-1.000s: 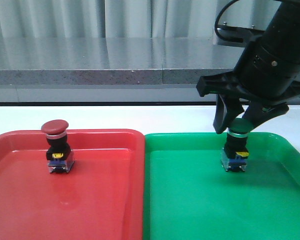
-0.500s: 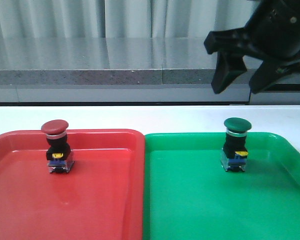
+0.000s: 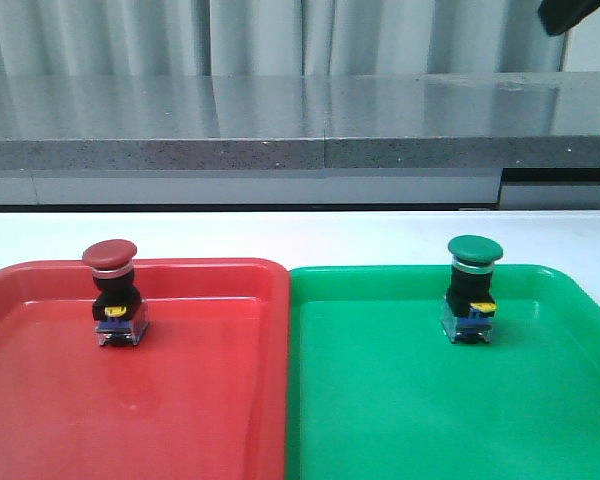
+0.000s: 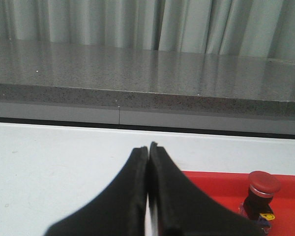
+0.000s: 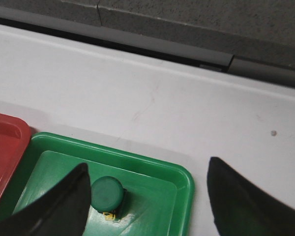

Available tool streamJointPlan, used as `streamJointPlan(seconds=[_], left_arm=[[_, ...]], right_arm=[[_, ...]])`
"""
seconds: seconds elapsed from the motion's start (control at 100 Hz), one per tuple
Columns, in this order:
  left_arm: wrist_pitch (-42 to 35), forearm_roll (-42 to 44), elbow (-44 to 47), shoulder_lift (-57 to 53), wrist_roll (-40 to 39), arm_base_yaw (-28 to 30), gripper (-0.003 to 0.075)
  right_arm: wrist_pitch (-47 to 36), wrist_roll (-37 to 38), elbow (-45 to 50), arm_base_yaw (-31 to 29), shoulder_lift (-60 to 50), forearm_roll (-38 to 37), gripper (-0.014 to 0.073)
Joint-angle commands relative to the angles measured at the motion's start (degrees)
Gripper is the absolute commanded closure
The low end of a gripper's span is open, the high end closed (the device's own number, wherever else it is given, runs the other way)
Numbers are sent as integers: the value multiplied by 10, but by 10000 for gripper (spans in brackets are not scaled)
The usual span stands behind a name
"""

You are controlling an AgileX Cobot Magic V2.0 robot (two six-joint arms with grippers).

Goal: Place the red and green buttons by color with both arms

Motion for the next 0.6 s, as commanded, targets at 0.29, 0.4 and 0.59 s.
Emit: streamJointPlan(seconds=[0.29,0.4,0.59], left_arm=[[-47,0,24,-17,-5,1,739],[-47,0,24,-17,-5,1,739],[-47,0,24,-17,-5,1,739]], right_arm=[[-3,-1,85,-4,-200,-41,92],[13,-1,116,-4,-251,-44,129],[48,-1,160,-4,-334,-44,249]])
